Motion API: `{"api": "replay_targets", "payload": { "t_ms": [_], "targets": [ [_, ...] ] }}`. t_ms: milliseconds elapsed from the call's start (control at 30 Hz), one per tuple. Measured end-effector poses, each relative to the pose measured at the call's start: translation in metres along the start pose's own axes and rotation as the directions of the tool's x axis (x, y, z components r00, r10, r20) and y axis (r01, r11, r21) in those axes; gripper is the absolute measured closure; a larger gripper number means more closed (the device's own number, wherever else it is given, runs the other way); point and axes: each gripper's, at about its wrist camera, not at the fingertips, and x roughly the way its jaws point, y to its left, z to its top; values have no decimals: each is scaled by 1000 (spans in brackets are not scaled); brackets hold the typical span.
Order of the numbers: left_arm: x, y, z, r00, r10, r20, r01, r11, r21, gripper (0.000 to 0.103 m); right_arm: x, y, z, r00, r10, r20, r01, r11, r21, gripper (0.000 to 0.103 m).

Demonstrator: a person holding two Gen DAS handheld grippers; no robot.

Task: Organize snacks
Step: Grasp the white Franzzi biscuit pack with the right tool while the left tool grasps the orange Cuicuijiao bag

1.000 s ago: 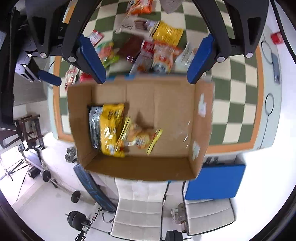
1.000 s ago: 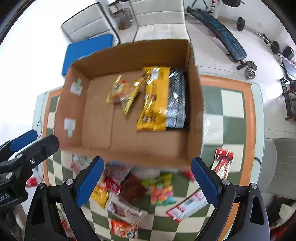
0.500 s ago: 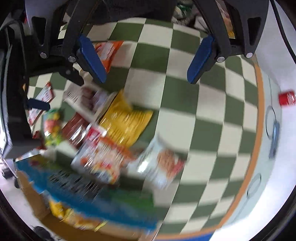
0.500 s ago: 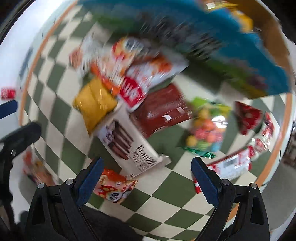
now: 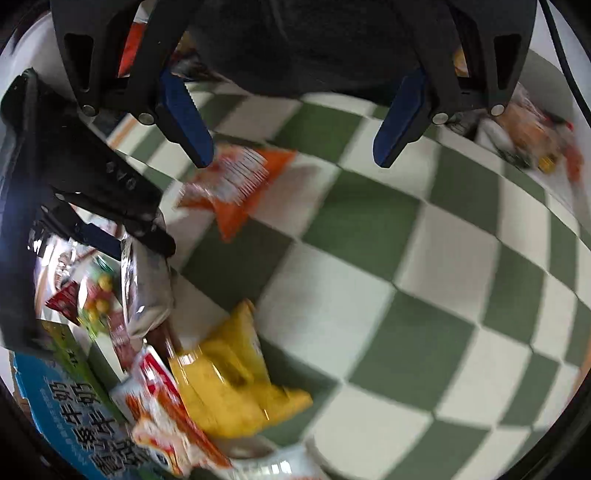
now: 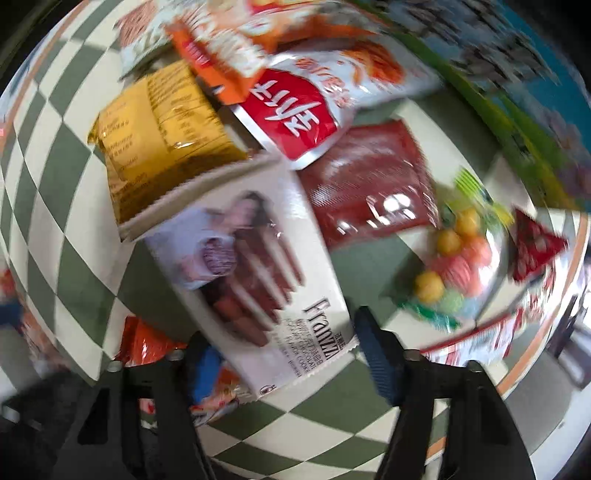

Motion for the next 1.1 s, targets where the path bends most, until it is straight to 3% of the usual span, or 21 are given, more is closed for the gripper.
{"api": "replay_targets", "payload": {
  "t_ms": [133, 267, 433, 500, 533, 600, 700, 800, 867, 967, 1033, 1100],
  "targets": [
    [16, -5, -8, 994, -86, -67, 83, 995, -51, 15, -9, -29, -22, 998, 57, 23, -60, 988, 145, 39],
    [39, -11, -9, 973, -184, -141, 163, 975, -148, 15, -13, -63, -54, 993, 105, 56, -117, 945, 306, 40],
    [68, -14, -1, 954, -248, -167, 196, 941, -276, 15, -11, -87, -96, 988, 126, 89, -152, 890, 429, 41],
    [74, -18, 6, 955, -246, -167, 186, 933, -309, 15, -8, -90, -109, 985, 142, 95, -170, 872, 459, 41],
    [76, -19, 8, 959, -231, -165, 171, 934, -315, 16, -5, -90, -116, 984, 147, 96, -175, 865, 469, 41],
    [80, -23, 7, 968, -188, -166, 132, 945, -300, 36, -2, -89, -125, 983, 156, 100, -185, 853, 489, 41],
    [80, -36, 5, 983, -94, -155, 60, 975, -214, 52, 4, -90, -134, 981, 166, 100, -194, 841, 506, 41],
    [74, -51, 5, 993, 40, -115, -45, 998, -43, 53, 11, -92, -139, 979, 174, 105, -203, 827, 524, 41],
    [69, -64, 4, 989, 131, -65, -126, 990, 67, 53, 14, -93, -145, 976, 190, 109, -219, 807, 548, 41],
    [69, -85, 1, 961, 276, 16, -272, 933, 237, 53, 25, -102, -158, 967, 230, 108, -248, 770, 587, 40],
    [71, -97, -1, 923, 375, 82, -380, 858, 345, 53, 35, -104, -162, 959, 268, 98, -271, 747, 607, 40],
    [71, -104, -4, 891, 429, 148, -449, 790, 417, 53, 46, -104, -166, 951, 299, 83, -285, 737, 612, 40]
  ]
}}
